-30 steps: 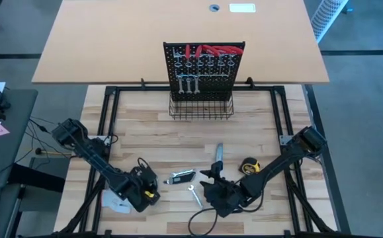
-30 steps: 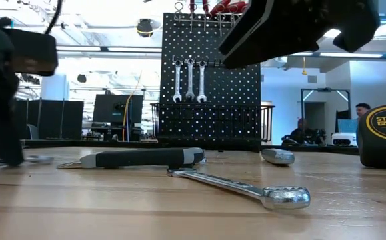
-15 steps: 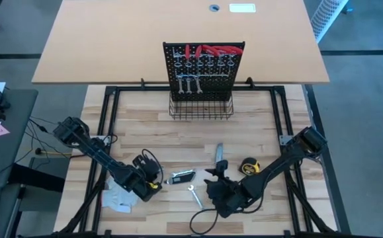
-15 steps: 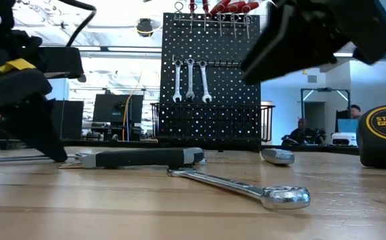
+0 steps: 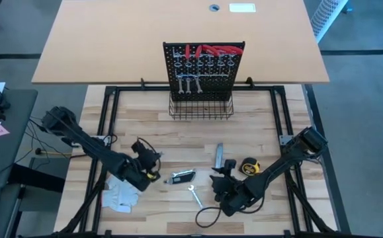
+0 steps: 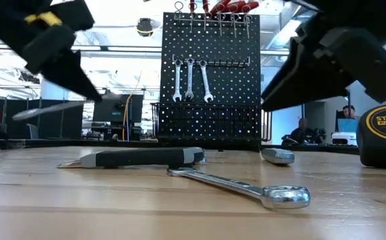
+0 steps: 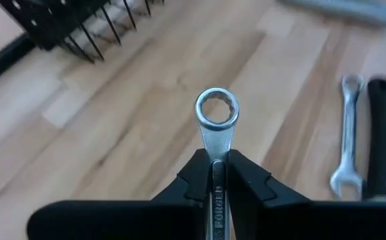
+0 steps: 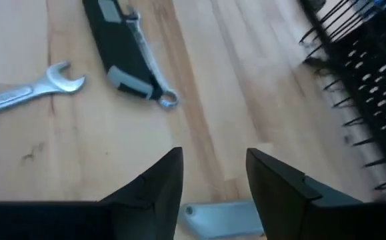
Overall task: Hang tools onto peg board
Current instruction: Hang the silver wrench on the pegboard
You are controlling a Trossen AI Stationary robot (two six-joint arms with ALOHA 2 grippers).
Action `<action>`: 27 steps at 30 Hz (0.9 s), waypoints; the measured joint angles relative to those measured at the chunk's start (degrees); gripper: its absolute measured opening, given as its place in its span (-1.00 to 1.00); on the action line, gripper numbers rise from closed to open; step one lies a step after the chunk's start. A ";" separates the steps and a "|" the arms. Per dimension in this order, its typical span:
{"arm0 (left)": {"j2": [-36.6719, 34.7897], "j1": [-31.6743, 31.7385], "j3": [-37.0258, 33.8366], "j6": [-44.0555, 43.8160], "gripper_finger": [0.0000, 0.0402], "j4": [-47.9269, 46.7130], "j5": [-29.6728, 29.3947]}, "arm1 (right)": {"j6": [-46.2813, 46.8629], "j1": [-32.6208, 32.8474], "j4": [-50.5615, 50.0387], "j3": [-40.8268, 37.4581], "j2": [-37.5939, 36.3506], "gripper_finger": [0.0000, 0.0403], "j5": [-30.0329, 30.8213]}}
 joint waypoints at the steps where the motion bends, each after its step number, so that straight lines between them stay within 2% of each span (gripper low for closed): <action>1: -0.90 0.46 0.02 0.65 -0.89 0.08 -0.08 | 0.03 -0.54 1.30 -0.31 0.00 -0.15 -1.84; 4: -1.89 1.18 -1.44 1.47 -0.89 1.93 0.12 | -3.52 -2.17 9.08 -1.34 0.00 -0.15 -9.97; 8: -1.70 2.00 -4.74 -0.49 -0.89 6.04 2.82 | -11.31 -4.10 19.68 -1.51 0.00 -0.15 -24.73; 16: -1.19 1.76 -10.83 -2.68 -0.79 18.53 10.47 | -43.00 -5.24 32.69 -1.51 0.00 -0.04 -41.65; 19: -1.21 1.70 -11.97 -2.75 -0.80 21.07 12.53 | -41.53 -6.27 33.30 -0.16 0.00 0.05 -49.19; 23: -1.20 1.70 -12.19 -2.84 -0.80 20.92 13.79 | -37.12 -8.87 33.84 1.49 0.00 0.18 -64.49; 27: -1.23 1.70 -12.19 -3.46 -0.79 21.01 14.06 | -46.32 -10.36 26.26 1.43 0.69 0.23 -72.74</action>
